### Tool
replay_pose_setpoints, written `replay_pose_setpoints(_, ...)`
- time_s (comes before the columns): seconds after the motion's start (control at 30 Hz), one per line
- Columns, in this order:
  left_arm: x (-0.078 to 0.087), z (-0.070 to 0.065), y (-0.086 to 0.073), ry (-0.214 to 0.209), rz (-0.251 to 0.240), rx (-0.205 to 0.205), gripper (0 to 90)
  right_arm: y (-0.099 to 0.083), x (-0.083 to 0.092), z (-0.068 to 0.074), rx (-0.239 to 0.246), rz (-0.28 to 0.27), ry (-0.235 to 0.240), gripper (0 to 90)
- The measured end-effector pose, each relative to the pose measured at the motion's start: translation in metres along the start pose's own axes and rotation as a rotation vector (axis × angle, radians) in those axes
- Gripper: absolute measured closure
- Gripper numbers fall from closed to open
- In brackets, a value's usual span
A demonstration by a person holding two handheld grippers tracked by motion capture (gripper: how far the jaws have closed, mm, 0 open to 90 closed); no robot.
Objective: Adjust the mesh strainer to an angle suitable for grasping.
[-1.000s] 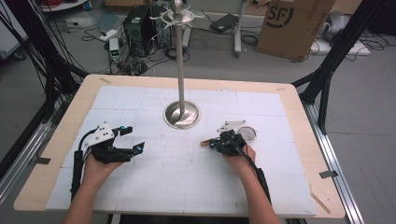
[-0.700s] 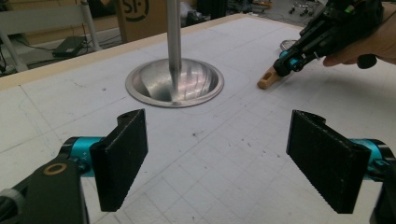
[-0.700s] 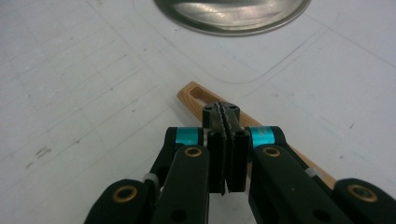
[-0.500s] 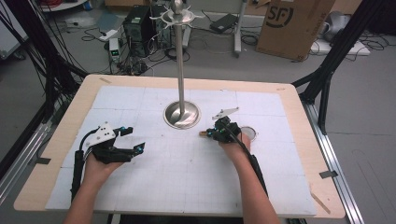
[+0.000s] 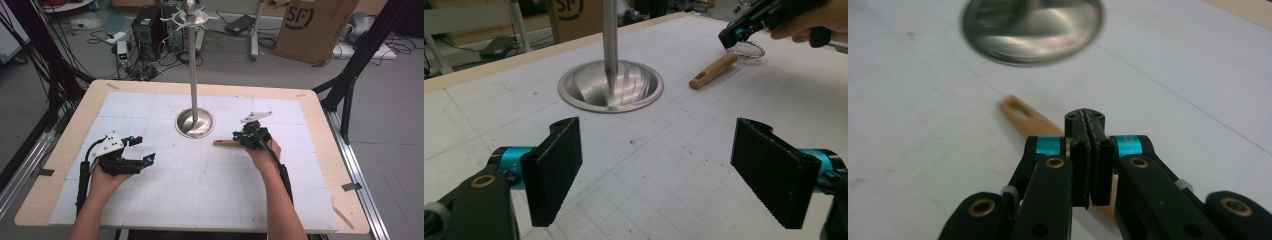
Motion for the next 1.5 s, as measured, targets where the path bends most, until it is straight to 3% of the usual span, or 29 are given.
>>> replay_pose_setpoints(0.07, 0.0, -0.001, 0.001, -0.003, -0.005, 0.001, 21.3, -0.011, 0.008, -0.023, -0.061, 0.009, -0.041, 89.7)
replay_pose_setpoints(0.13, 0.0, 0.0, 0.0, -0.002, -0.004, 0.001, 21.2, -0.017, 0.01, -0.032, -0.077, 0.018, -0.055, 89.7)
replay_pose_setpoints(0.23, -0.001, 0.001, -0.001, 0.0, 0.003, 0.003, 21.2, -0.022, 0.009, -0.037, -0.099, 0.037, -0.067, 89.7)
replay_pose_setpoints(0.3, -0.002, 0.0, -0.002, 0.001, 0.007, 0.003, 21.2, -0.023, 0.008, -0.04, -0.096, 0.048, -0.1, 89.7)
replay_pose_setpoints(0.43, -0.003, -0.002, -0.001, -0.005, 0.007, -0.003, 21.2, -0.029, 0.0, -0.045, -0.11, 0.074, -0.093, 89.7)
replay_pose_setpoints(0.6, -0.003, -0.003, -0.001, -0.007, 0.007, -0.004, 21.2, -0.032, -0.006, -0.043, -0.104, 0.103, -0.089, 89.7)
replay_pose_setpoints(0.67, -0.003, -0.004, -0.002, -0.008, 0.013, -0.006, 21.2, -0.038, -0.011, -0.042, -0.1, 0.141, -0.087, 89.8)
replay_pose_setpoints(0.9, -0.004, -0.007, -0.002, -0.015, 0.017, -0.011, 21.2, -0.045, -0.005, -0.039, -0.126, 0.138, -0.082, 89.9)
replay_pose_setpoints(1.5, -0.006, -0.014, 0.0, -0.026, 0.018, -0.026, 21.2, -0.084, 0.036, -0.009, -0.121, 0.124, -0.083, 89.8)
Point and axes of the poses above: each handheld gripper's, and its own axes: x roughly backward along the jaws, y roughly out of its top, z roughly to its left, the point moved 8 cm from there along -x, roughly forward along the jaws, and after that the axes turned 2 degrees about z, right-handed, at the moved point
